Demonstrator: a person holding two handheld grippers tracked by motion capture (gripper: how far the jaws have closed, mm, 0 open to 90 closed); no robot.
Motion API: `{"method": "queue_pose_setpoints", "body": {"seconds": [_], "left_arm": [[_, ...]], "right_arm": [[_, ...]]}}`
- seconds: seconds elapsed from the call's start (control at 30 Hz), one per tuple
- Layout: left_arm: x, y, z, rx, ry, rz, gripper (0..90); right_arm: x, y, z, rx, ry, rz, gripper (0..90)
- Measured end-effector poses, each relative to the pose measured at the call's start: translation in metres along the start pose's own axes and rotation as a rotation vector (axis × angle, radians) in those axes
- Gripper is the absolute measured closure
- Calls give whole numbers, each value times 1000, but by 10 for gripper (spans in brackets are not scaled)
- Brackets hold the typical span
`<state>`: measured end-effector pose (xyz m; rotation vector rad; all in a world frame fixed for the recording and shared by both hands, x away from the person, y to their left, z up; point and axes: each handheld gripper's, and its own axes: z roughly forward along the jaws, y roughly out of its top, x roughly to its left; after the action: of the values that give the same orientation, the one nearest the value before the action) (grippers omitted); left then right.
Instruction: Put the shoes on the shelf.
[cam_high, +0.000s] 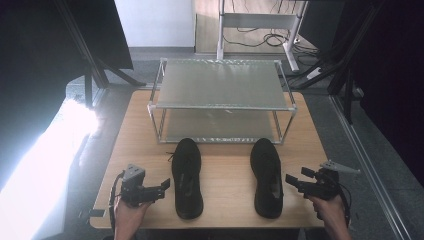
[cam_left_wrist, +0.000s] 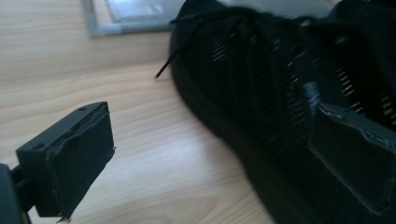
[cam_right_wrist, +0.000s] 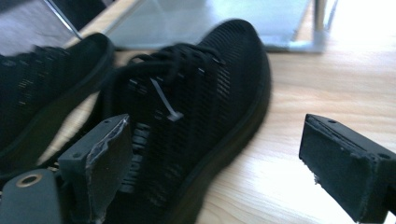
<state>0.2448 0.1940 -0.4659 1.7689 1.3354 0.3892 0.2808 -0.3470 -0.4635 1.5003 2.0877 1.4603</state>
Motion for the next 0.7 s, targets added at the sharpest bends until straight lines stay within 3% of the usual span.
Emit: {"method": "queue_pose_setpoints", "body": {"seconds": [0.1,0.23,0.4,0.57,0.7], "left_arm": [[-4,4,3,-12,-25,-17,11],[-10,9,12,-13,-51,-27,18],[-17,13,23,0,-75,-29,31],[-21,14,35,25,-66,-30,52],[-21,11,44,41,-69,-41,59]], "right_arm": [[5,3,4,-19,52,25,134],[10,3,11,-10,80,18,136],[16,3,23,-3,83,15,142],[12,-1,35,22,53,37,137],[12,-1,41,30,62,43,128]]}}
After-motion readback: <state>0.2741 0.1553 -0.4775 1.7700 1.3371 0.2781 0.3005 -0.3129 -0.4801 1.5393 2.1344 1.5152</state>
